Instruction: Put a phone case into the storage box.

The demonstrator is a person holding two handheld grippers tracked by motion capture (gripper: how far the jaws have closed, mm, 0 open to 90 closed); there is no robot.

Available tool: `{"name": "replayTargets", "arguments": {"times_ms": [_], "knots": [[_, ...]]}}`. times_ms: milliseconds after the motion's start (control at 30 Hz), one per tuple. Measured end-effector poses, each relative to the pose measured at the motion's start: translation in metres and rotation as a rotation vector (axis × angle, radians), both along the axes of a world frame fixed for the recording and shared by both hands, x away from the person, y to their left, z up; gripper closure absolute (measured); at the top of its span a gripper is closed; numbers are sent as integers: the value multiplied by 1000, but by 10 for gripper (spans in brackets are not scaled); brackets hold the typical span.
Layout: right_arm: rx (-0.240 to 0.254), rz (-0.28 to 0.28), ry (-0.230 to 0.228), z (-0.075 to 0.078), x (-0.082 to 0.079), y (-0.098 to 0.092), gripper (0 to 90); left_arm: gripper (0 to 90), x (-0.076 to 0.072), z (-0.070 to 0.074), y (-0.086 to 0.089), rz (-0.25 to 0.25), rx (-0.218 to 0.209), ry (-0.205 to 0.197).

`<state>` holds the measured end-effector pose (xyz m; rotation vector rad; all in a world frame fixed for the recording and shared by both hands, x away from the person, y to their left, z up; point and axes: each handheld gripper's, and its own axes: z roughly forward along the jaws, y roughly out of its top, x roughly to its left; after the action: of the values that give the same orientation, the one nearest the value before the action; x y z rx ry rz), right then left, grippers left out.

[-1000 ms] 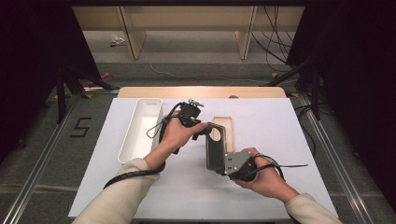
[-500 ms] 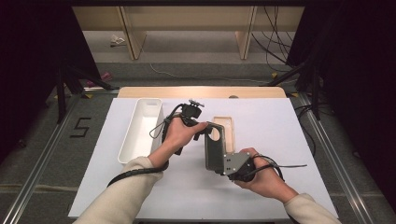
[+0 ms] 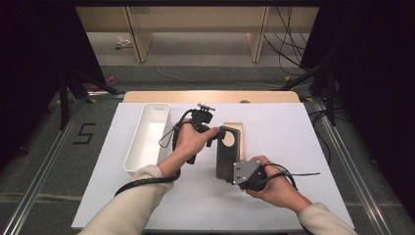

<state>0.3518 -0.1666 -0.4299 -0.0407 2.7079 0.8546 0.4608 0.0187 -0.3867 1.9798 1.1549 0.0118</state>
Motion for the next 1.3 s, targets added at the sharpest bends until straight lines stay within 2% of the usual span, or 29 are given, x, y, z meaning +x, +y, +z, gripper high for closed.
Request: {"name": "replayTargets", "arguments": {"times_ms": [67,167,200,233,300,333,400,433,533,600,667,733,833,933,1100,1300], "knots": [[-12,0,14,-1,0,0,892,751,-2,2,-2,-2,-10,-6],[-22,-20,21,-2,1,0,884,789,-9,10,-10,-27,-40,-49],[-14,-16,-2,-3,3,-1,883,795,-9,10,-10,-27,-40,-49],[-10,-31,18,-3,3,-2,882,800,-13,14,-13,-42,-57,-73],[-6,-30,5,-4,5,-3,871,809,-18,18,-16,-58,-1,-153],[0,-48,17,-3,5,-5,853,809,-19,19,-16,-61,7,-179],[19,-64,18,-3,6,-7,803,809,-19,22,-14,-56,-18,-205],[33,-74,10,-2,7,-8,780,809,-19,23,-13,-54,-19,-229],[76,-125,34,-2,9,-12,680,809,-19,26,-7,-44,-15,-287],[108,-170,60,-1,9,-15,617,809,-20,27,-2,-45,-22,-314],[141,-213,108,0,11,-19,559,808,-20,28,3,-52,-17,-346],[177,-271,139,1,12,-22,461,808,-20,29,8,-49,-27,-369],[220,-315,160,2,14,-27,351,808,-21,29,16,-45,-30,-399],[258,-346,184,1,16,-31,278,808,-20,30,25,-44,-41,-427],[306,-384,211,1,18,-41,220,808,-21,34,39,-48,-69,-456],[380,-420,237,1,19,-54,193,807,-21,41,58,-52,-86,-493]]}}
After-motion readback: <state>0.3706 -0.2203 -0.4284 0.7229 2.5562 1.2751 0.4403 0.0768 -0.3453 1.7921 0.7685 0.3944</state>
